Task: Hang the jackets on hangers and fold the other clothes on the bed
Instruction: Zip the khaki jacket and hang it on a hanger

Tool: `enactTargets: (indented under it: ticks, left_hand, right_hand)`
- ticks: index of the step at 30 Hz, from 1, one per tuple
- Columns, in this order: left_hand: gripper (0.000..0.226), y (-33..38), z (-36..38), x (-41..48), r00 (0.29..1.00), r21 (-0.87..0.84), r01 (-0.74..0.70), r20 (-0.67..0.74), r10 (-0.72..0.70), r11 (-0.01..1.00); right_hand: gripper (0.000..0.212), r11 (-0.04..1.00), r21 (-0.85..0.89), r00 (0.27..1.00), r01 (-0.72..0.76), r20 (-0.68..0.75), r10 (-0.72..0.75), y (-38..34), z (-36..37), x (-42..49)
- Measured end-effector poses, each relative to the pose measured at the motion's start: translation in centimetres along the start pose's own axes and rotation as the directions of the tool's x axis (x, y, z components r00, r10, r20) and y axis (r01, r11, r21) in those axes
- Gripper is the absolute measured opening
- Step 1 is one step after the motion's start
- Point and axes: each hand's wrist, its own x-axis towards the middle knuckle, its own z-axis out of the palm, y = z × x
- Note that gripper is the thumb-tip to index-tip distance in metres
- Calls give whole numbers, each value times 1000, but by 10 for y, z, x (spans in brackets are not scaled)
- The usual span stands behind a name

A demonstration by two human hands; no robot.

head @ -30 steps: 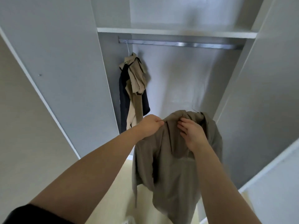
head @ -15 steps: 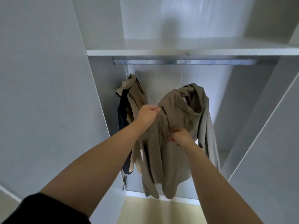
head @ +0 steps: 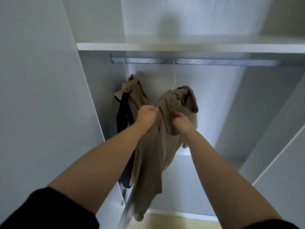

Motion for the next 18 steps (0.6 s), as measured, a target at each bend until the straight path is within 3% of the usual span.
enactTargets:
  ticks: [5, 9, 15, 18]
  left_hand:
    - [25, 2, -11, 46, 996, -10, 64, -67, -65, 998]
    - [19, 0, -11, 79, 990, 9, 82, -118, -80, 997]
    - [48, 4, -2, 120, 981, 35, 64, -188, -56, 997]
    - [51, -1, 8, 131, 981, 70, 65, -186, -51, 995]
  right_hand:
    - [48, 999, 19, 999, -39, 11, 39, -8, 9, 22]
    - [42, 992, 88, 996, -89, -9, 91, -13, 13, 41]
    - [36, 974, 214, 990, -75, -105, 99, -22, 7, 70]
    - [27, 971, 233, 982, -51, -167, 91, -27, 3, 80]
